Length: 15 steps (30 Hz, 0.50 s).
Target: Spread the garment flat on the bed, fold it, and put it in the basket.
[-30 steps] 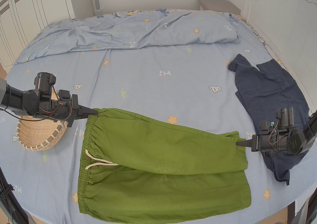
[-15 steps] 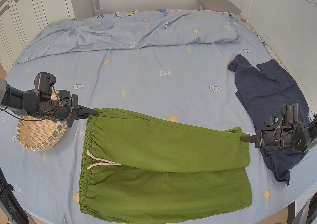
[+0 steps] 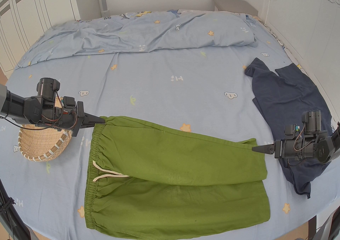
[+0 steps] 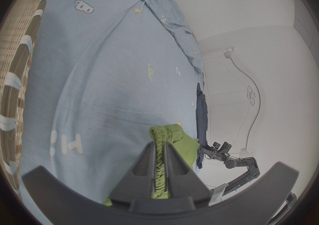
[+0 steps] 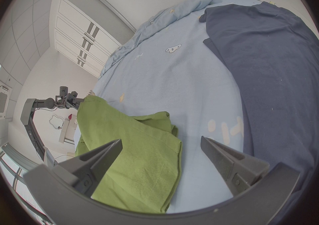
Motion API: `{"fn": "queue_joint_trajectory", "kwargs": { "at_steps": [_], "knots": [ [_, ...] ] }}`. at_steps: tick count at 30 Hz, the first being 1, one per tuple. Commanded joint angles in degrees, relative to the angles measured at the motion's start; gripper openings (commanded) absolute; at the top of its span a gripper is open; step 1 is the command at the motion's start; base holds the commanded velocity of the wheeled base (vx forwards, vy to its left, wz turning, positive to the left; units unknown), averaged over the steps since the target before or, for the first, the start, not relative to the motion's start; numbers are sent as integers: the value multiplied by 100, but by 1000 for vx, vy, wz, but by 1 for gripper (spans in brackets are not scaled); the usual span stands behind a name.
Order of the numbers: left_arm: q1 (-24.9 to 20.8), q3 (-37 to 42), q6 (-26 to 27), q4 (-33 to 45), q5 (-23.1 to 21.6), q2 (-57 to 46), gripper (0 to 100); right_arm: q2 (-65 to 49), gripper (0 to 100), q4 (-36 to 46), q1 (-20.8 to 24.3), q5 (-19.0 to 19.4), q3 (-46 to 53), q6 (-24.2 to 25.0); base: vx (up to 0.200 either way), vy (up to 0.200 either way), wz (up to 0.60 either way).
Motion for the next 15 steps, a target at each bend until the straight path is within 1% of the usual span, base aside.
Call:
{"fn": "queue_joint_trajectory", "kwargs": {
  "at_steps": [1, 11, 12, 15],
  "knots": [
    [2, -2, -3, 8, 0, -4, 0, -15, 100, 0, -22, 7, -3, 11, 0, 0, 0],
    [-7, -2, -3, 8, 0, -4, 0, 11, 100, -36, 31, 7, 6, 46, 0, 0, 0],
    [-7, -2, -3, 8, 0, -4, 0, 11, 0, -36, 31, 7, 6, 46, 0, 0, 0],
    [-7, -2, -3, 8, 0, -4, 0, 11, 0, -36, 22, 7, 6, 46, 0, 0, 0]
  ]
}}
